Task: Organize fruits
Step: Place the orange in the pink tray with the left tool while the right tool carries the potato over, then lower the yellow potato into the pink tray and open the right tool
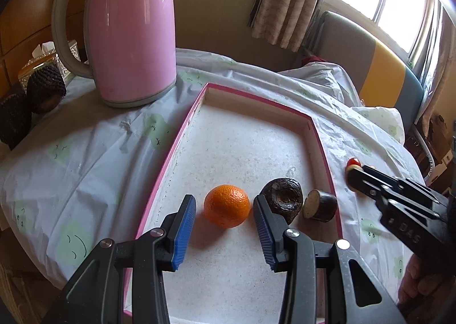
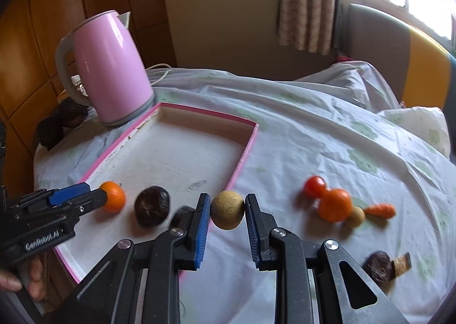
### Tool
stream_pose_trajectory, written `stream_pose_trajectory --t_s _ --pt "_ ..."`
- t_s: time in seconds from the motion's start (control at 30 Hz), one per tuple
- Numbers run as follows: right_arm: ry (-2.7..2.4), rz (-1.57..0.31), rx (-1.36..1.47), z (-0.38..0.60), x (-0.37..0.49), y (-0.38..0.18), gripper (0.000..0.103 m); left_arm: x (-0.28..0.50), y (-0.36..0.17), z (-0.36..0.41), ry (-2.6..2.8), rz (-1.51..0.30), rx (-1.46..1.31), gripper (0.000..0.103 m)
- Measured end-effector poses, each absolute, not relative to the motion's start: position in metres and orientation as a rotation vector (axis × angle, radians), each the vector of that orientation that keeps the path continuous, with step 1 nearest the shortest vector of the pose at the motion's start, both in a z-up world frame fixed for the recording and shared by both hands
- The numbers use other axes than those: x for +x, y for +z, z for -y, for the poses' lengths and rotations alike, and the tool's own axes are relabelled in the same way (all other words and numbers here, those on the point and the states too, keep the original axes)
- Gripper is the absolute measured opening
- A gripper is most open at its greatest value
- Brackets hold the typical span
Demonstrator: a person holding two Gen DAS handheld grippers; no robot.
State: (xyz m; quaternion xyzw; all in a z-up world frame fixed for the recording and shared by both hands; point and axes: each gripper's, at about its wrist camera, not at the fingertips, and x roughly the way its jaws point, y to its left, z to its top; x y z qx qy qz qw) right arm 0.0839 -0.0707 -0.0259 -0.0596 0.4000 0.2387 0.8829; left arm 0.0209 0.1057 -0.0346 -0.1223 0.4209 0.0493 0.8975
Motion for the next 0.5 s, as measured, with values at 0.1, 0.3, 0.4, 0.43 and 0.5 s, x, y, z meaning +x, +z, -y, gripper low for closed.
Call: stream_pose_trajectory --t_s 0.1,0.3,0.4,0.43,0.5 --pt "0.507 -0.837 -0.141 0.057 0.090 -0.028 0.025 0.019 -0.031 -0.104 0.092 -0.861 -0.245 0.042" --pt "0.511 -0.865 -0.129 0.039 0.109 -0.034 0.025 0.016 -0.029 -0.099 0.078 -0.852 -0.228 0.042" --pt "0.515 -0.876 -0.123 0.034 0.113 -0.038 0.026 0.015 -0.029 -0.098 0.070 -0.850 -0.225 0.042" --pt "0.516 -0.879 -0.119 0.033 0.113 -0.039 0.026 0.015 -0.029 -0.098 0.067 -0.850 -0.225 0.042" --pt "0.516 -0.881 -0.114 0.032 0.112 -0.040 0.026 0.015 -0.029 -0.097 0.067 -0.852 -0.223 0.042"
